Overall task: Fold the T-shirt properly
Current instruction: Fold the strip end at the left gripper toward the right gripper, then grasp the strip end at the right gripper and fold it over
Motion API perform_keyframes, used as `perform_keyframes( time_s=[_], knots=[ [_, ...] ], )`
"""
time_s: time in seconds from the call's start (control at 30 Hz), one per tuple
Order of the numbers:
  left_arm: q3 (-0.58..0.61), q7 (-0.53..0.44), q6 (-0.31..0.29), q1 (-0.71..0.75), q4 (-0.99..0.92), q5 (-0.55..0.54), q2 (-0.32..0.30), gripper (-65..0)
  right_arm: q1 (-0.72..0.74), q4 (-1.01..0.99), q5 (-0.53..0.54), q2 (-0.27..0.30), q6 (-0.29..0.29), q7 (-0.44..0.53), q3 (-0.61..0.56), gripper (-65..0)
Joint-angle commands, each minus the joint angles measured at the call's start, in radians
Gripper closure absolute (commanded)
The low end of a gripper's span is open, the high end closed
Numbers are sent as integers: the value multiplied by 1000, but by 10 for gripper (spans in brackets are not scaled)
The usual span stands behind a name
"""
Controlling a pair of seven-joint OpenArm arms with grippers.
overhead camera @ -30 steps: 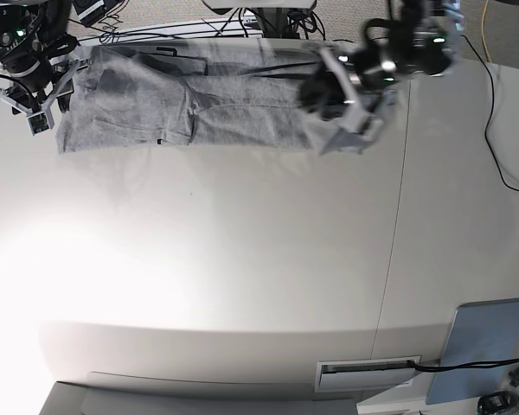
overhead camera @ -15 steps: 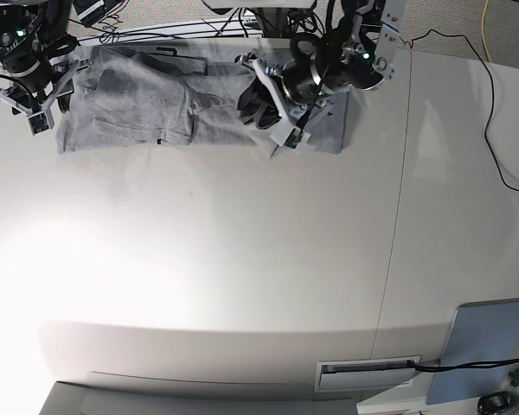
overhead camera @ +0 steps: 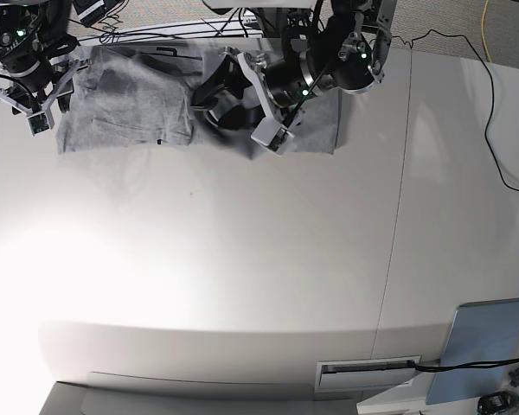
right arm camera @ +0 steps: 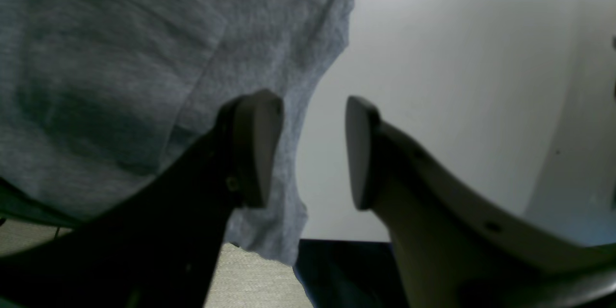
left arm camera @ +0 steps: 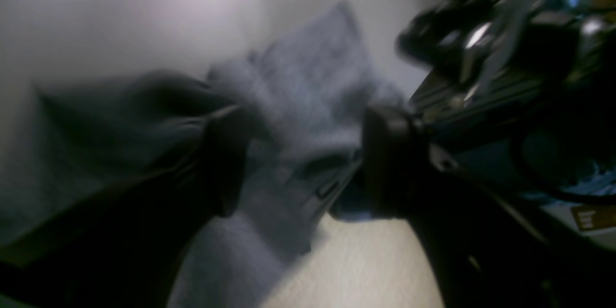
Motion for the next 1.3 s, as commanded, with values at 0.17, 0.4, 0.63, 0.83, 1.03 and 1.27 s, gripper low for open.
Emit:
perform_keyframes(
  time_s=[0.17, 0.4, 0.63, 0.83, 1.03, 1.27],
  knots=[
    [3, -1, -11, -38, 17, 46, -5, -387, -2, 13, -2, 16, -10, 28, 11, -251],
    [2, 15, -11, -58, 18, 162, -63, -386, -3, 5, 14, 16, -102, -6, 55, -251],
    [3, 3, -11, -57, 18, 116, -109, -386, 27, -222, 367, 17, 92, -48, 296, -251],
    [4, -4, -56, -57, 18, 60, -106, -386, 183, -450, 613, 19, 229, -290, 325, -252],
    [3, -4, -56, -49, 18, 58, -106, -384, 268, -605, 716, 19, 232, -396, 274, -340],
    [3, -5, -56, -47, 18, 64, -106, -384, 272, -616, 810, 19, 227, -446, 180, -340]
  ],
)
